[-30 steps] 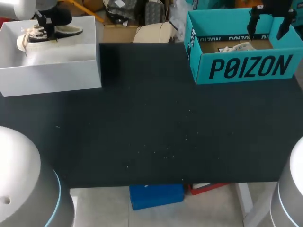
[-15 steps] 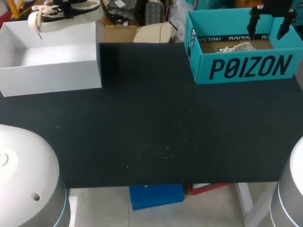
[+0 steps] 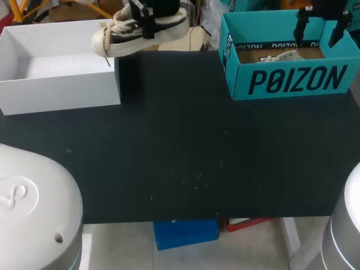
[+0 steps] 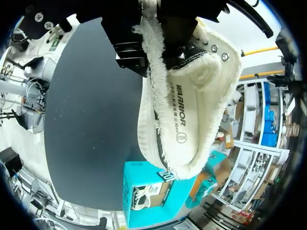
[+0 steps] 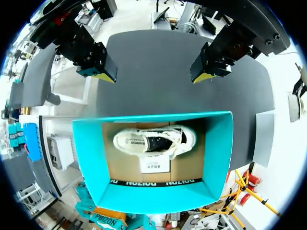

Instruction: Take the shoe out of the shoebox, open the shoe tongue, remove and reinsert the insole, then place the shoe into the shoebox

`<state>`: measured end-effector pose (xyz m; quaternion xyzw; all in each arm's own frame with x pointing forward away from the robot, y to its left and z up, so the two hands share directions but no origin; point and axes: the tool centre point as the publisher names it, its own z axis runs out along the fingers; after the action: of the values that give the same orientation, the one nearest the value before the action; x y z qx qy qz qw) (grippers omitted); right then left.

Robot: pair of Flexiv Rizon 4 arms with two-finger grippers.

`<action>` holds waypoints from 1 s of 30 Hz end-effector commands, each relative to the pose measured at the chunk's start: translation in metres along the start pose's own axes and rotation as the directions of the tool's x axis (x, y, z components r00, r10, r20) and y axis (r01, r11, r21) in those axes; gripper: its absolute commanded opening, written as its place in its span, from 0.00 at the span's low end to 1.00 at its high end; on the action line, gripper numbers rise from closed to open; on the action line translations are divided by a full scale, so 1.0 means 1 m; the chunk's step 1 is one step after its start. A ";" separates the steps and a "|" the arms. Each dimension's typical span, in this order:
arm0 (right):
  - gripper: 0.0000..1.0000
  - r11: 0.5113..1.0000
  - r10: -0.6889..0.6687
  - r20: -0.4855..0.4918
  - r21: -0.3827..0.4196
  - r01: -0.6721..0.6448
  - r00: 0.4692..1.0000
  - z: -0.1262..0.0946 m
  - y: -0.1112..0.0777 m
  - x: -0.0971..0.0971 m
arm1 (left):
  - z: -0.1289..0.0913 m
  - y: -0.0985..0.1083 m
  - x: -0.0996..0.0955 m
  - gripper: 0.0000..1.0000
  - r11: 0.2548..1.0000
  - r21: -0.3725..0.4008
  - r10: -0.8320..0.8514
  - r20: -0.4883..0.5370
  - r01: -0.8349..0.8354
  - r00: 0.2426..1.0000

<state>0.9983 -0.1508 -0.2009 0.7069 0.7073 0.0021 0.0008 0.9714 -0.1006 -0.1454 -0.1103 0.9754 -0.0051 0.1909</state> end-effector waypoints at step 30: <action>1.00 1.000 0.000 0.001 0.001 0.000 1.000 0.000 0.001 0.000 | 0.171 -0.048 0.194 0.00 0.981 -0.036 0.186 -0.058 -0.188 0.981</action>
<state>0.9983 -0.1508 -0.2010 0.7069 0.7073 0.0021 0.0008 0.8681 -0.1882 -0.3540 -0.0250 0.9862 0.0376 0.1590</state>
